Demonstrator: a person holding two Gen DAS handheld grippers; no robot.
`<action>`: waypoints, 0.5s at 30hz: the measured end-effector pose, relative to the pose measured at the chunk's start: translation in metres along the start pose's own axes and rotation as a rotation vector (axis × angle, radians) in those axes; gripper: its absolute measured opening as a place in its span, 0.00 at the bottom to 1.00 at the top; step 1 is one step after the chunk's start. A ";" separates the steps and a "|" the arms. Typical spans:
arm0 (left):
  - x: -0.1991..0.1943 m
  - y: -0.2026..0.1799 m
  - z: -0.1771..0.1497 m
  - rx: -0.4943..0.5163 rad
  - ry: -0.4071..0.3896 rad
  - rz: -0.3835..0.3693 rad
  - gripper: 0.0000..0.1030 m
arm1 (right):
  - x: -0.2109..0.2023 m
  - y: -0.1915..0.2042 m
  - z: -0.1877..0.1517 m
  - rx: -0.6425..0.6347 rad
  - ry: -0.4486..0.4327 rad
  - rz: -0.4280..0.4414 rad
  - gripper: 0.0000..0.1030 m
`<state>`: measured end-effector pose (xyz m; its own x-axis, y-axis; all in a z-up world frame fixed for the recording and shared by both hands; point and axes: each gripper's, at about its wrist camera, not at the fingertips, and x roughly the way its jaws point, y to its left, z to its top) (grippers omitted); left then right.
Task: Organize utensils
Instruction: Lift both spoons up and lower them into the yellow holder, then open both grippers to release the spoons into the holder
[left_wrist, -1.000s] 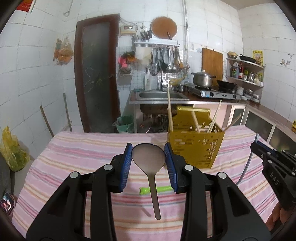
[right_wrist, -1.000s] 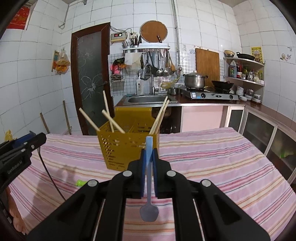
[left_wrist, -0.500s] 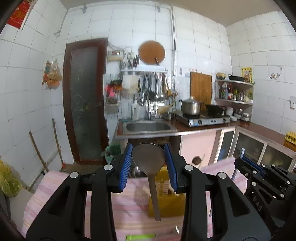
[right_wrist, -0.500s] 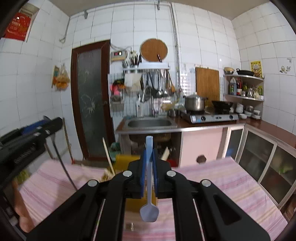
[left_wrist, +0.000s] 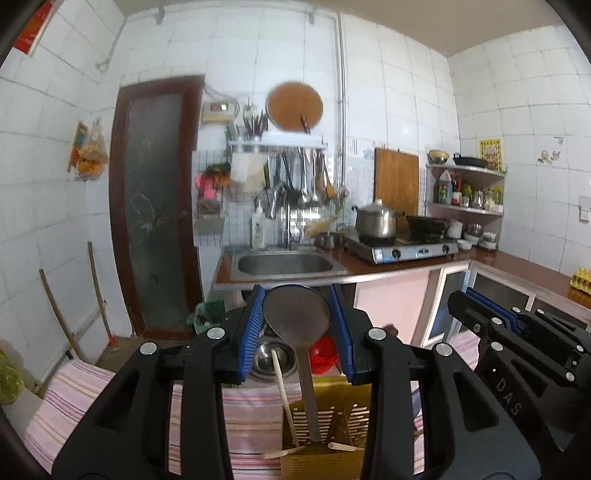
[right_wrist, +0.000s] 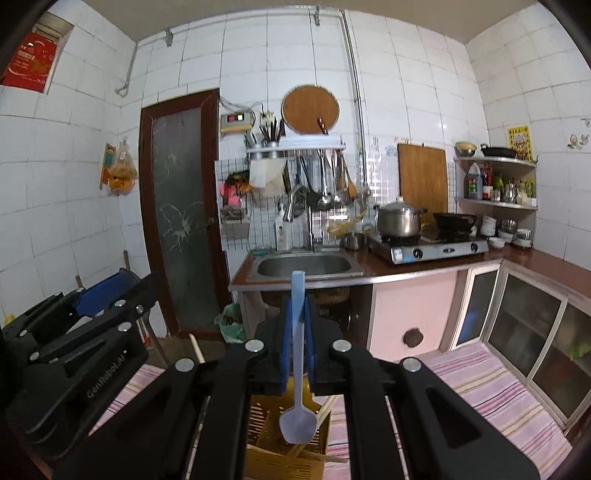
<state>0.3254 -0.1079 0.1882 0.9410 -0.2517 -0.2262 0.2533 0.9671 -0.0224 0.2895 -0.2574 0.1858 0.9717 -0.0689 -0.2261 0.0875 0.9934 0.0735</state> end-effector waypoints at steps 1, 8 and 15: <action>0.011 0.001 -0.008 -0.007 0.025 -0.004 0.33 | 0.007 -0.001 -0.006 0.000 0.014 -0.006 0.07; 0.049 0.011 -0.043 -0.024 0.118 -0.009 0.33 | 0.035 -0.011 -0.036 0.003 0.076 -0.017 0.07; 0.068 0.015 -0.070 -0.035 0.195 -0.011 0.34 | 0.043 -0.009 -0.056 -0.030 0.121 -0.044 0.07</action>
<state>0.3770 -0.1083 0.1042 0.8761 -0.2536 -0.4101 0.2521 0.9659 -0.0588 0.3179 -0.2645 0.1215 0.9332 -0.1030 -0.3444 0.1216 0.9921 0.0326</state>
